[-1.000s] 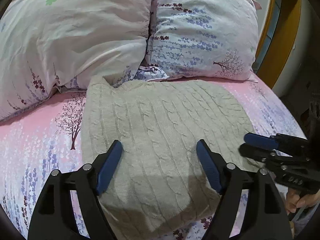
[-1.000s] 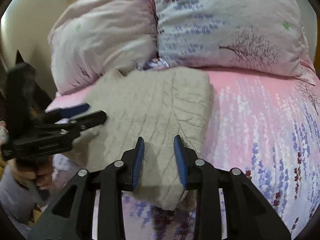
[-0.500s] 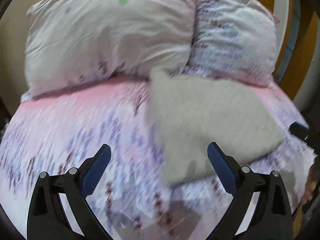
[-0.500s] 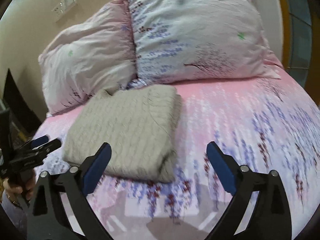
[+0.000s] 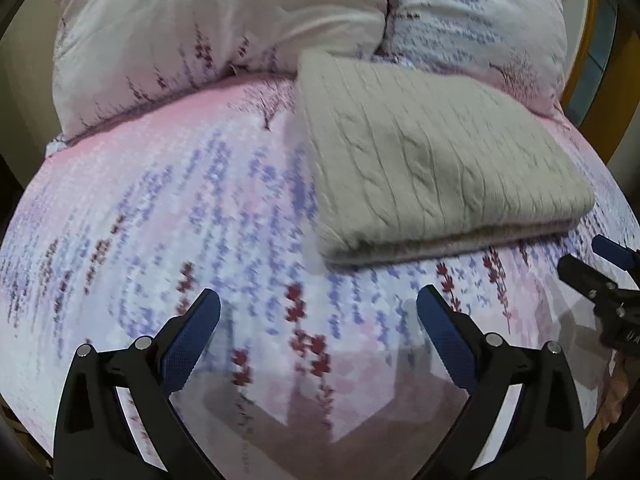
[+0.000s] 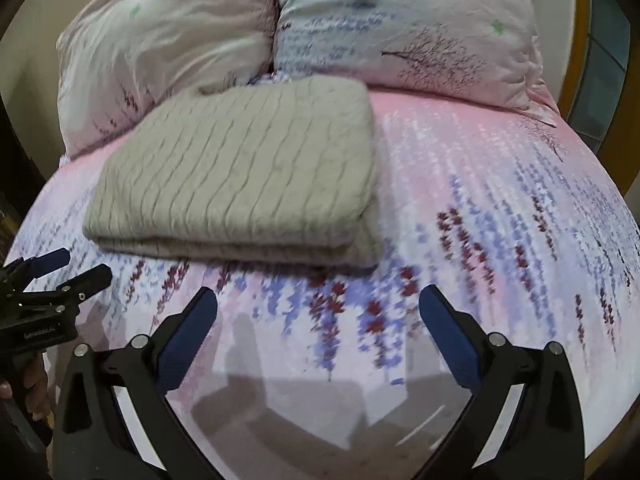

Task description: Fold small clothes

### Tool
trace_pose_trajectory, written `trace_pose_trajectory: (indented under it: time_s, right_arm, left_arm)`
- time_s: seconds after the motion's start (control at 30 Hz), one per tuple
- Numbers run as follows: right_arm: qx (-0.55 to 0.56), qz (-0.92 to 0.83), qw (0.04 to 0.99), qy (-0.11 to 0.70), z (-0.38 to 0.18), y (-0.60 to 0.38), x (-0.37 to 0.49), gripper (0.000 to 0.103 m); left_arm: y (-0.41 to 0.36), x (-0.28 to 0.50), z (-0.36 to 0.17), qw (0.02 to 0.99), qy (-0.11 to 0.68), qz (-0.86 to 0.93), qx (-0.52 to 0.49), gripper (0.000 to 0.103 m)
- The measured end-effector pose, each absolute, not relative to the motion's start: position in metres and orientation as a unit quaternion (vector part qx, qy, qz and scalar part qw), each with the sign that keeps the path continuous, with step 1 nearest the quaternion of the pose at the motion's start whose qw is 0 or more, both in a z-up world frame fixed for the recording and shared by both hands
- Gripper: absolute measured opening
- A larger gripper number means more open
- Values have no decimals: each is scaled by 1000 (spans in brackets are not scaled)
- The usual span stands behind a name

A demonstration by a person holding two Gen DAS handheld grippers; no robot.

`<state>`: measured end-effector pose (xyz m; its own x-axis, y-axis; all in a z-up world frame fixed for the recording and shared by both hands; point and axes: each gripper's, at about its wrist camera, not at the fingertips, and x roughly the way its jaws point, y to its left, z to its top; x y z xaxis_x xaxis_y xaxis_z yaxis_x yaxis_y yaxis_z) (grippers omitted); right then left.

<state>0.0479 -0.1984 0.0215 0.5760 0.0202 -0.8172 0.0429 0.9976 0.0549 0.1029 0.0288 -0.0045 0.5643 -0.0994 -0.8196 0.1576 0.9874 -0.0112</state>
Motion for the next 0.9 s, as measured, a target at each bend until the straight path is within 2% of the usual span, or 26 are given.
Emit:
trace_pose_trajectory:
  time_s: [0.3,0.9]
  right_arm:
    - [3,-21,874,485,11,-184,52,101]
    - [15,-42,876,481,9,-180,52,101]
  left_arm:
    - [26,103,-8,882,466,-65,37,102]
    - [25,103,-10,888,452,-77,42,102]
